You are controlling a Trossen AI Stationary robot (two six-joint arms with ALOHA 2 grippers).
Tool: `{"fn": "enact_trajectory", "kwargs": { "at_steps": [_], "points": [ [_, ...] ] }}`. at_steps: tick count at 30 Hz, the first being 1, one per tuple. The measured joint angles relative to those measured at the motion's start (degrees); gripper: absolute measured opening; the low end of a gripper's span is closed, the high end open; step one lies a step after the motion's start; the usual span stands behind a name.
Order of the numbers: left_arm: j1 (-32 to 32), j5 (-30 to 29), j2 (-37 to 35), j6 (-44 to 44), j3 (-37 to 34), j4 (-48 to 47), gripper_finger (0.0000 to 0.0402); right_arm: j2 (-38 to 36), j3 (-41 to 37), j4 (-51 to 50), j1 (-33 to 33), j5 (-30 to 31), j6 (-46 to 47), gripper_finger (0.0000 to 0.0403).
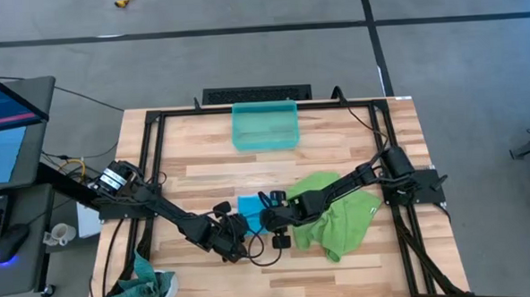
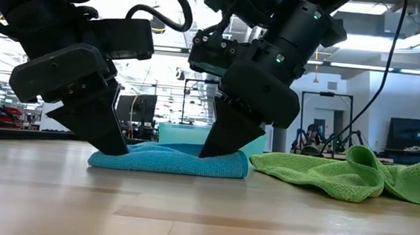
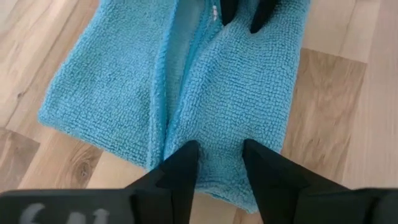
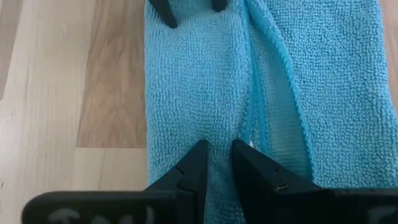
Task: Roll microfiber towels into tight, uniform cylinder then place into a basket
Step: Roll the blue microfiber cloth
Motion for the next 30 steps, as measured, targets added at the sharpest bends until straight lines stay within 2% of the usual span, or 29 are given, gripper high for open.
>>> {"fn": "enact_trajectory", "kwargs": {
  "at_steps": [6,14,18,24,30],
  "points": [
    [-0.2,1.6,0.0,5.9,2.4,-4.0,0.0147,0.0,-0.2,0.6,0.0,0.0,0.0,0.0097],
    [-3.2,-3.0,-0.4,11.1,7.6,-12.4,0.0145,0.0,-0.2,0.8,0.0,-0.2,0.0,0.0097],
    [-5.6,-5.1,-0.4,12.9,8.6,-12.4,0.0143,0.0,-0.2,1.0,0.0,-0.2,0.0,0.0097],
    [-7.2,-14.6,-0.4,14.0,8.9,-12.0,0.0142,0.0,-0.2,1.1,0.0,-0.2,0.0,0.0097],
    [-3.6,-14.5,-0.1,14.1,6.3,-5.1,0.0142,0.0,0.2,0.9,0.2,-0.1,0.0,0.0097]
  ]
}}
